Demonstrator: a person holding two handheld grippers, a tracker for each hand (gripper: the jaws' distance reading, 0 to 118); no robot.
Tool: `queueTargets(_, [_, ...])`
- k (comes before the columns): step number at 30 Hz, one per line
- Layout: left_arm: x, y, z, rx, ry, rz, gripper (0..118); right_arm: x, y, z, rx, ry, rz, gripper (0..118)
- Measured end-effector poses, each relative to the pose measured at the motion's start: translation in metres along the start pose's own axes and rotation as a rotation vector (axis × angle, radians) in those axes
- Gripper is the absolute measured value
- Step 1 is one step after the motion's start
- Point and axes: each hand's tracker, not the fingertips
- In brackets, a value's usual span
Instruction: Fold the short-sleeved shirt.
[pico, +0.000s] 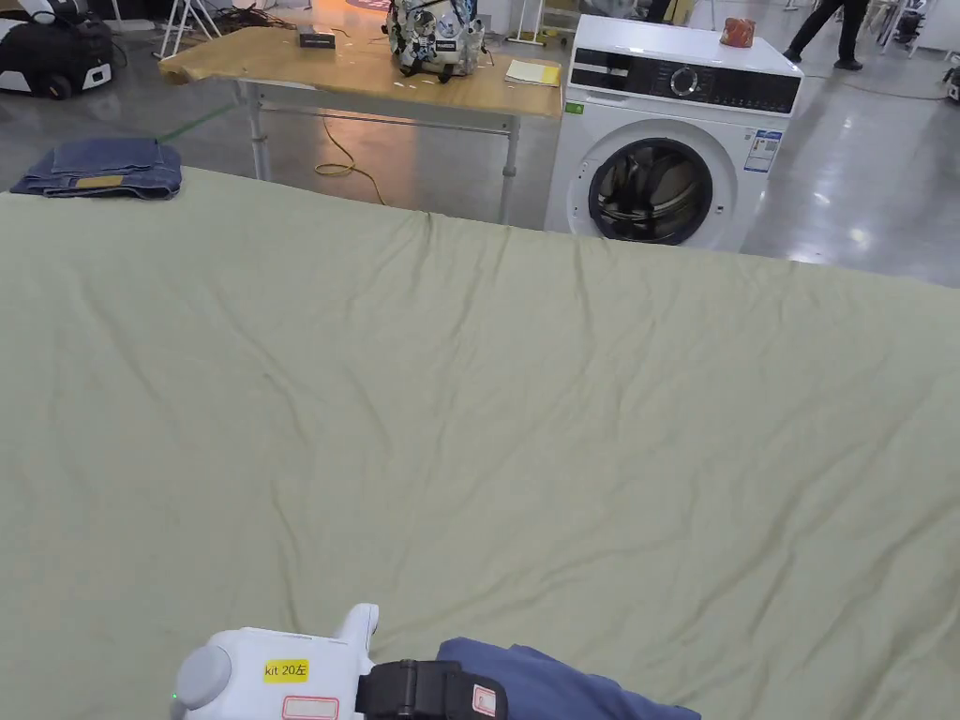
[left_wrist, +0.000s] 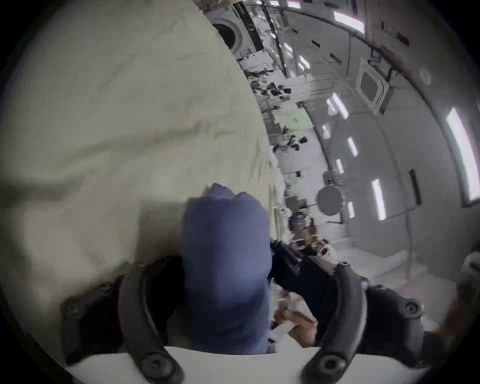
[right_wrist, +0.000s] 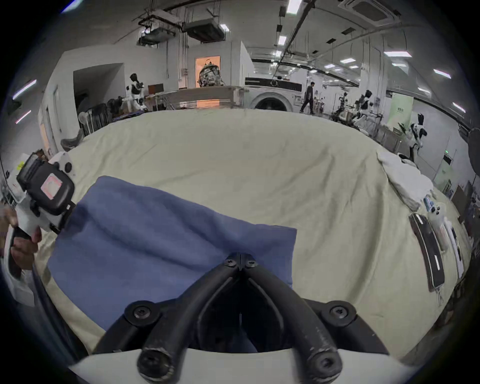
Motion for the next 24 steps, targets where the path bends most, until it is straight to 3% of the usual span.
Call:
queueTargets(1, [-0.003,0.001,-0.004,-0.012,-0.015,0.027,68,0.0,0.0,0.0,-0.001,0.001,0.001,0])
queueTargets(3, [-0.005,-0.002,-0.01,-0.013,0.111,-0.012,34,0.002,0.0,0.0,-0.004,0.0,-0.002,0])
queueTargets(4, [0.001,-0.007,-0.01,-0.008,0.113,-0.013,32,0.003,0.0,-0.001,-0.005,0.003,-0.008,0])
queueTargets(11, [0.011,-0.015,0.002,0.024,0.04,0.028,27,-0.001,0.004,0.003,0.016,-0.001,0.032,0])
queueTargets(16, [0.023,-0.006,0.019,0.046,-0.005,0.042,26,0.005,0.028,0.004,0.053,0.008,0.008,0])
queueTargets(20, [0.029,0.008,0.059,0.087,-0.034,0.06,26,0.01,0.058,0.002,0.116,-0.023,0.008,0])
queueTargets(24, [0.038,0.028,0.115,0.111,0.043,0.028,26,0.015,0.087,0.001,0.165,-0.016,-0.036,0])
